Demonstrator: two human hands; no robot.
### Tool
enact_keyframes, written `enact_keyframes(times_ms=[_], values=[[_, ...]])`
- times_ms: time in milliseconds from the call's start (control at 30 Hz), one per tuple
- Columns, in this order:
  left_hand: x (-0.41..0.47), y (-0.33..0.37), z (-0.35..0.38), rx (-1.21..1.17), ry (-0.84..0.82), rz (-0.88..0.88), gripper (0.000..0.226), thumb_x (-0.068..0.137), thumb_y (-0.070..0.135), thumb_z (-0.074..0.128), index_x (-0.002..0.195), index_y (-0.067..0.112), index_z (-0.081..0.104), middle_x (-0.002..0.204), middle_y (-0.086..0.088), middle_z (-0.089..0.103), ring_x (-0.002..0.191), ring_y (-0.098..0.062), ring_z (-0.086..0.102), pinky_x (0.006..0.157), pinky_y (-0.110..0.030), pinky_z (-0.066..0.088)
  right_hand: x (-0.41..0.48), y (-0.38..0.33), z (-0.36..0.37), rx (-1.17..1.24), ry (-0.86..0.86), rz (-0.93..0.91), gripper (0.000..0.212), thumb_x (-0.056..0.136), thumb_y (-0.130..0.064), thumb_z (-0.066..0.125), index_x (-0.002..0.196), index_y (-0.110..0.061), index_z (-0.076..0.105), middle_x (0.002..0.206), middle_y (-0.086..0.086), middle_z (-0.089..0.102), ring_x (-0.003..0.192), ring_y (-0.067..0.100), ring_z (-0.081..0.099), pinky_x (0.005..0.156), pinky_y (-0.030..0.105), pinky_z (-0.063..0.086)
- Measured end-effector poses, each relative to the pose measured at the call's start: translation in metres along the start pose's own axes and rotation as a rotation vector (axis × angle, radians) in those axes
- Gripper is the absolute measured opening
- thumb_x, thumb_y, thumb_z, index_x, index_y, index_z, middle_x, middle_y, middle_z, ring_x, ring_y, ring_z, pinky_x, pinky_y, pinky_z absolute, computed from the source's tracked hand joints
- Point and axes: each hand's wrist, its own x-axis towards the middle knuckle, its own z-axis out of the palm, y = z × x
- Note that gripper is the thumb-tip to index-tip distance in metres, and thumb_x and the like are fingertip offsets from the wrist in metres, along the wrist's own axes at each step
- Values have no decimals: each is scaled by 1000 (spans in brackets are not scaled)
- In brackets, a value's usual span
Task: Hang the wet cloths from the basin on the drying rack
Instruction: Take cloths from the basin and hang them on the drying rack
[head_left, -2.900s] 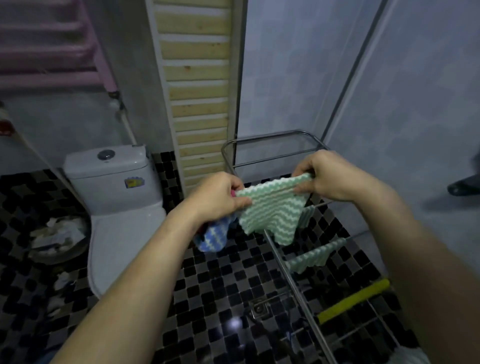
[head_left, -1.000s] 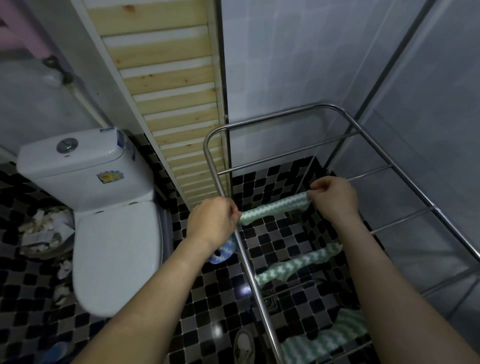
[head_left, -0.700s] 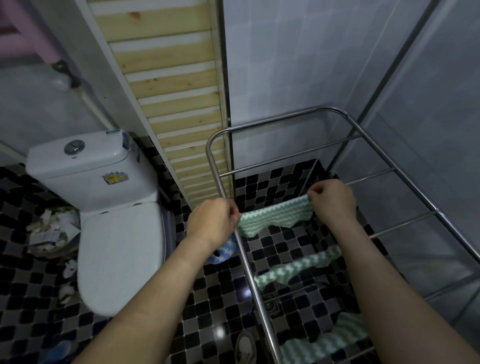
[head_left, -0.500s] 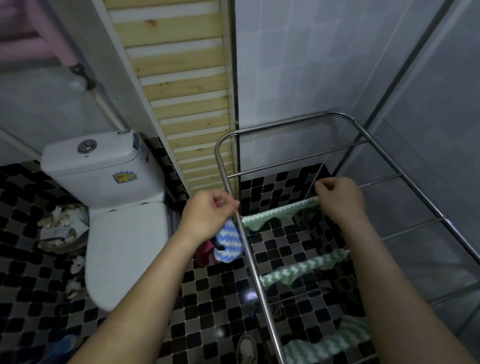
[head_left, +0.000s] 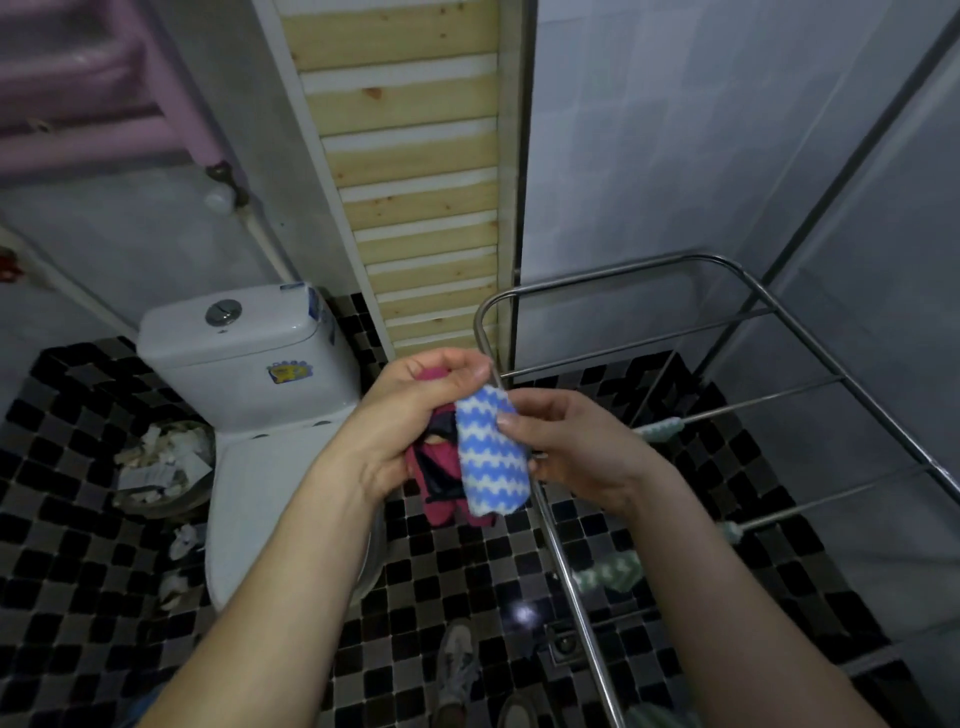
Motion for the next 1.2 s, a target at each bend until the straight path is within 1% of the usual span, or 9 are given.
enact_keyframes(times_ms=[133,300,367,500,633,733,967,1067,1200], values=[[6,-3,-17,183,26,1,25,60,17,79,84,13,72,78,-7,72,74,-19,66,77,-33,55,6,-8,4,178,129,-144,11,71,-4,72,80,-12,70,75,4,67,66,15,59,57,23,45],[18,-6,-33,534,83,78,13,67,23,83,78,17,78,86,-12,76,79,-20,66,91,-43,53,10,-29,3,-172,277,-307,22,85,0,66,74,-20,68,65,-5,65,55,8,57,50,20,47],[21,-2,-35,570,80,134,6,76,20,80,81,17,78,86,-12,76,79,-19,66,87,-43,54,10,-42,1,-292,278,-372,21,85,0,67,77,-20,65,67,-8,64,63,6,58,58,20,48],[25,15,-30,403,123,293,13,87,11,68,82,21,76,73,11,74,70,-3,65,68,-17,49,5,-73,-3,-601,252,-395,14,81,-7,75,77,-17,64,71,1,62,65,7,56,61,18,46],[33,38,-15,395,204,490,22,87,7,67,78,26,72,65,18,71,63,4,63,61,-14,49,-6,-104,-21,-877,342,-327,9,78,-11,78,77,-18,72,69,-2,63,62,2,52,58,18,40],[42,51,-2,433,174,591,26,87,5,68,78,29,70,65,24,69,64,9,63,61,-12,48,-16,-119,-43,-825,380,-301,11,78,-10,77,73,-15,69,62,-1,57,57,5,47,50,18,37],[76,32,9,504,169,558,27,89,9,67,79,35,68,71,27,68,71,9,60,69,-11,45,-7,-99,-85,-159,491,-295,29,85,15,51,80,-12,60,58,-7,66,49,2,59,46,15,49],[95,8,8,571,139,419,23,90,12,66,80,33,69,79,18,68,77,-1,60,71,-16,44,8,-76,-103,-117,616,-254,27,88,14,51,74,-10,54,53,-5,63,45,2,59,51,16,53],[120,-22,2,700,195,294,15,90,12,65,82,24,68,60,18,54,54,-1,44,53,-20,35,30,-51,-125,-257,745,-202,23,88,6,60,75,-12,53,68,10,58,50,5,61,53,18,55]])
